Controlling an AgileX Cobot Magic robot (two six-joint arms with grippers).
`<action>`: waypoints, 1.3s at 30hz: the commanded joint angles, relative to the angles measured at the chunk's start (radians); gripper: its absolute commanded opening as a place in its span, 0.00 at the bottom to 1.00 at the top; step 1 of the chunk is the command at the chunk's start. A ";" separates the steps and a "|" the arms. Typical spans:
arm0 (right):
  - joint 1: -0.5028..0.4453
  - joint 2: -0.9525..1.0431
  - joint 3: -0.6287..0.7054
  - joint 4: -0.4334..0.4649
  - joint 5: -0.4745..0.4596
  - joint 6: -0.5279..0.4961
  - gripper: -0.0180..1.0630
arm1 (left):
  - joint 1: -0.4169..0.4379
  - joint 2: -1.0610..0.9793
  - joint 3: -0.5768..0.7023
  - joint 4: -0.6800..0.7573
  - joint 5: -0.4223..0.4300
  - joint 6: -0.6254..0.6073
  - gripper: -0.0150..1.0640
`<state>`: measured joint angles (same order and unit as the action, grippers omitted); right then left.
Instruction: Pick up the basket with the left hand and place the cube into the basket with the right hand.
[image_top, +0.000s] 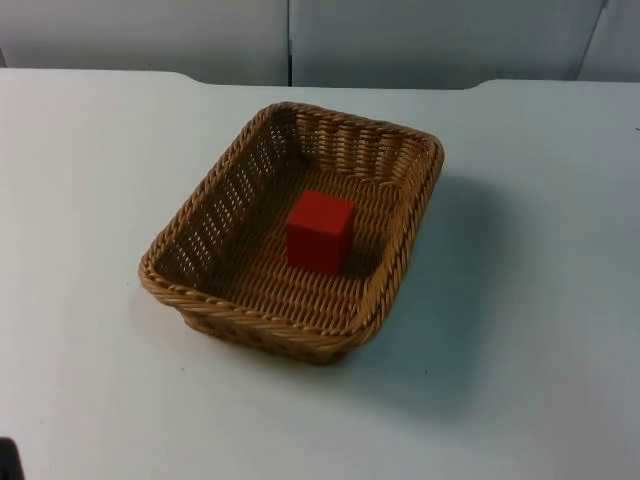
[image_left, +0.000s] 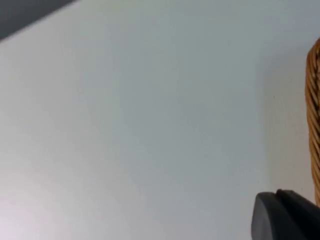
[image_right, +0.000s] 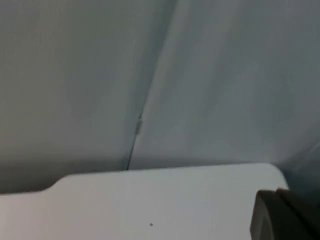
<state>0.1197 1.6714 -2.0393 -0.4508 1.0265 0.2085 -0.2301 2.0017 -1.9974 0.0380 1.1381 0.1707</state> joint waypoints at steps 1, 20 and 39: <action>-0.037 -0.099 0.032 0.009 0.015 0.003 0.01 | -0.004 -0.129 0.032 0.027 0.006 -0.017 0.01; -0.123 -1.197 1.381 0.087 -0.488 0.150 0.01 | -0.004 -1.441 1.171 0.023 -0.319 -0.059 0.01; -0.119 -1.478 1.420 0.727 -0.036 -0.456 0.01 | -0.004 -2.002 1.347 -0.050 0.045 -0.107 0.01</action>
<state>0.0000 0.2047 -0.6235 0.2659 0.9769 -0.2375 -0.2301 0.0084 -0.6516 -0.0055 1.1604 0.0745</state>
